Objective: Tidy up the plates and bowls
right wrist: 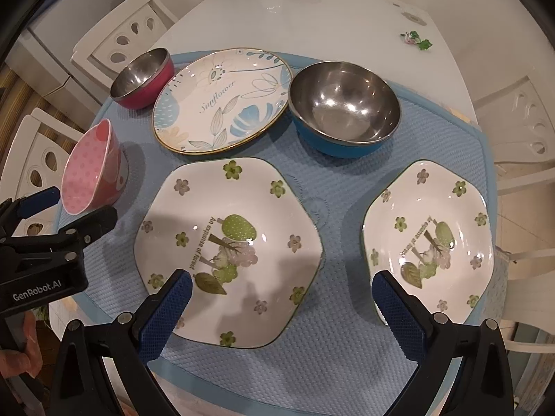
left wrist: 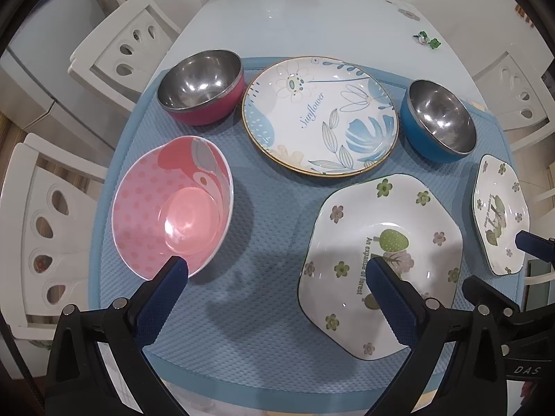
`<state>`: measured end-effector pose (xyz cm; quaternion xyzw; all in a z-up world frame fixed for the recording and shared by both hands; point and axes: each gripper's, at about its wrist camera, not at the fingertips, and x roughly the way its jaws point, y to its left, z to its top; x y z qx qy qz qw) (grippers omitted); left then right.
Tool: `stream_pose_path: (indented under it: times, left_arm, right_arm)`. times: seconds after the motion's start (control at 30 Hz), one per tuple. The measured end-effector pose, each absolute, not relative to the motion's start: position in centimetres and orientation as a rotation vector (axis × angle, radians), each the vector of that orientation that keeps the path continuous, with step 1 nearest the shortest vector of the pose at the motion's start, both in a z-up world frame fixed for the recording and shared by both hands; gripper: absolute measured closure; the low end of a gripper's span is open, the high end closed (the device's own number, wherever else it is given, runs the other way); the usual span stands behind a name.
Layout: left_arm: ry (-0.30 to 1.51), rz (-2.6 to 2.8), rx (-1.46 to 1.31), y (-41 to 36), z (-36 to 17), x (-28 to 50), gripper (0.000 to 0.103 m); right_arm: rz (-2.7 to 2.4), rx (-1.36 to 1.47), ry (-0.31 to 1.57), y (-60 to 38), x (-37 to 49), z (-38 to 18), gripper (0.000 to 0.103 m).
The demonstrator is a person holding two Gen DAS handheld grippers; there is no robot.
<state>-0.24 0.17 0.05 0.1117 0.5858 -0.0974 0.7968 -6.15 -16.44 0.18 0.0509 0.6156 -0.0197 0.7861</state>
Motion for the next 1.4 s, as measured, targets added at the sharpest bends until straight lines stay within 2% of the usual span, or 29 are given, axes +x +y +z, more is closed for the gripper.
stream_pose_path:
  times: [0.6, 1.4]
  left_arm:
    - [1.222, -0.232, 0.204, 0.07, 0.88, -0.44, 0.001]
    - [1.273, -0.179, 0.181, 0.85, -0.11, -0.57, 0.001]
  right_arm:
    - [-0.021, 0.114, 1.324, -16.05, -6.19, 0.64, 0.0]
    - [-0.018, 0.103, 1.327, -16.01, -6.77, 0.97, 0.0]
